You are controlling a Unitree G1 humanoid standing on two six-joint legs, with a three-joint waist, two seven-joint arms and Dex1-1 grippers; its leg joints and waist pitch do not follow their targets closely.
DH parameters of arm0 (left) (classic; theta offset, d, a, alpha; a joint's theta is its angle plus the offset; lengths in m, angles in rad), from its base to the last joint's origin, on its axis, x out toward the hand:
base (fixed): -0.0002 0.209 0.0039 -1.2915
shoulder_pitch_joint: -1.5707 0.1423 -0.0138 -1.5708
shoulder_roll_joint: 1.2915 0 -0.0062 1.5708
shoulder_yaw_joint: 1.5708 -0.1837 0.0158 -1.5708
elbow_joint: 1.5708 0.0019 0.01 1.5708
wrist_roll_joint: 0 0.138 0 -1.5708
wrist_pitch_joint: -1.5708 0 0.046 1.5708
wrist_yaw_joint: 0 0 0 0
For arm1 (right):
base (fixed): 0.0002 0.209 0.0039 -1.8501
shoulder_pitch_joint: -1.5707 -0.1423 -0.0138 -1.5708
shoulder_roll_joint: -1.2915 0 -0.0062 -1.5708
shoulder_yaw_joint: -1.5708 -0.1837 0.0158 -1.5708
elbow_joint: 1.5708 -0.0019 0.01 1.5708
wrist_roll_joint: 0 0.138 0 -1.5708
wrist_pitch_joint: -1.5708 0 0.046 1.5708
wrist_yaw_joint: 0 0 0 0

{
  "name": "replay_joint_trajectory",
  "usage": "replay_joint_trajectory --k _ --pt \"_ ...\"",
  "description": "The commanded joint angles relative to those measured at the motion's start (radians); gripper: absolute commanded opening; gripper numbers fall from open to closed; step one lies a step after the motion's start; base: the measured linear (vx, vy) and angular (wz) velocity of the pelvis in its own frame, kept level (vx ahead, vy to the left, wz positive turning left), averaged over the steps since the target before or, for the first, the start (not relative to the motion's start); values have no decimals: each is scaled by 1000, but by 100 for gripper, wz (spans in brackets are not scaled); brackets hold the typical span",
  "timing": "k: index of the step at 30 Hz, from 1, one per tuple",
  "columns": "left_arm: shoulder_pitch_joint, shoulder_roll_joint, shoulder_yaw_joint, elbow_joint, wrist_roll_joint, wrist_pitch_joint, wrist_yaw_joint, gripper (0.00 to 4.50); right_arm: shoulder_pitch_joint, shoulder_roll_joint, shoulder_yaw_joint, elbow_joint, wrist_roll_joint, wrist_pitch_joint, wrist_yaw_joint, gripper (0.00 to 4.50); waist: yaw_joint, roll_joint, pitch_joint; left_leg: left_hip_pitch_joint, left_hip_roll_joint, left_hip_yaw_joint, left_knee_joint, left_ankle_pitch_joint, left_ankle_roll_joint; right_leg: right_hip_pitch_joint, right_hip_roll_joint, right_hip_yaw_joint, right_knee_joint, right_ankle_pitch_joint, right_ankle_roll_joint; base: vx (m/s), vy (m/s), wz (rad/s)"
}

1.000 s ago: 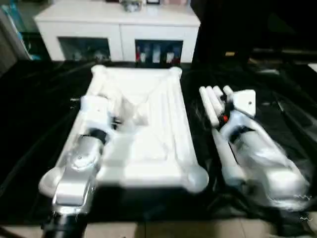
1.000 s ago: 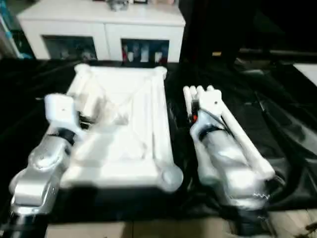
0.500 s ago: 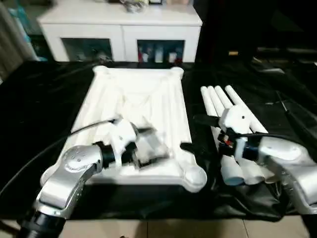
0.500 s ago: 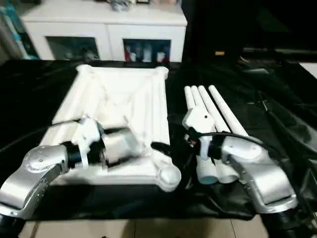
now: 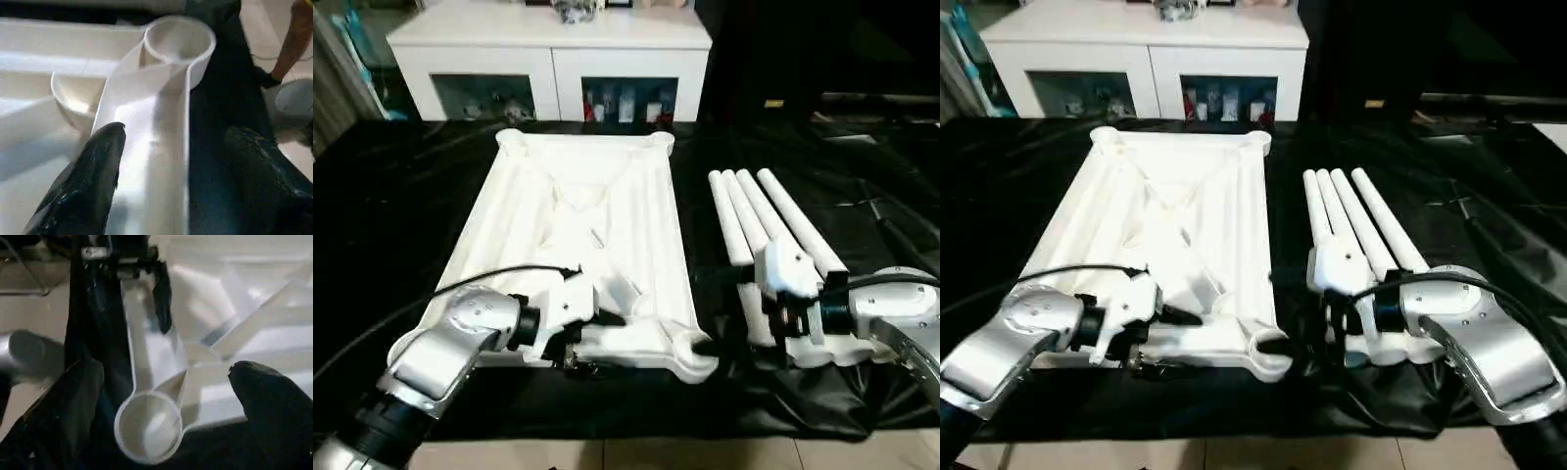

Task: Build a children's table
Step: Rotate table base

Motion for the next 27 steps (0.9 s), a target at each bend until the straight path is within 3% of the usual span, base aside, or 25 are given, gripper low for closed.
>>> replay_joint_trajectory --k 1,2,5,8,10,16,22,27 --pt "-12 9 -7 3 15 -10 4 325 5 -10 9 -18 -7 6 15 450 6 1 -70 -7 78 -25 -81 20 107 60 -89 53 -46 52 -300 0 0 0" --pt "-14 12 -11 3 17 -11 -2 323 5 -17 14 -19 -10 6 23 450 8 -1 -68 -9 77 -23 -79 23 125 59 -90 52 -47 60 -310 0 0 0" --pt "-15 32 -29 -10 38 1 -11 298 7 -29 23 -19 -16 -1 32 450 12 3 -60 -6 82 -22 -85 -37 113 57 -91 51 -56 -36 -306 0 0 0" --pt "-12 42 -36 -23 50 11 -12 269 10 -30 25 -18 -22 -10 34 450 10 2 -52 0 84 -22 -93 -134 62 54 -91 55 -69 -184 -277 0 0 0" --pt "-9 44 -39 -29 68 14 -5 243 13 -23 29 -16 -37 -22 26 450 12 1 -52 2 85 -21 -95 -146 48 52 -91 56 -71 -207 -268 0 0 0" --pt "-8 50 -50 -27 97 5 2 196 11 -28 40 -24 -47 -15 21 450 15 1 -52 0 84 -21 -96 -146 41 51 -91 58 -73 -230 -247 0 0 0" --pt "-19 43 -47 -13 97 3 12 156 -1 -31 54 -27 -60 -11 18 450 15 1 -55 -3 83 -21 -93 -115 49 52 -89 56 -67 -174 -258 0 0 0" --pt "-21 39 -44 -18 96 20 12 107 -1 -20 56 -20 -71 -17 14 450 16 2 -54 -3 83 -21 -94 -128 48 52 -90 56 -69 -191 -258 0 0 0"
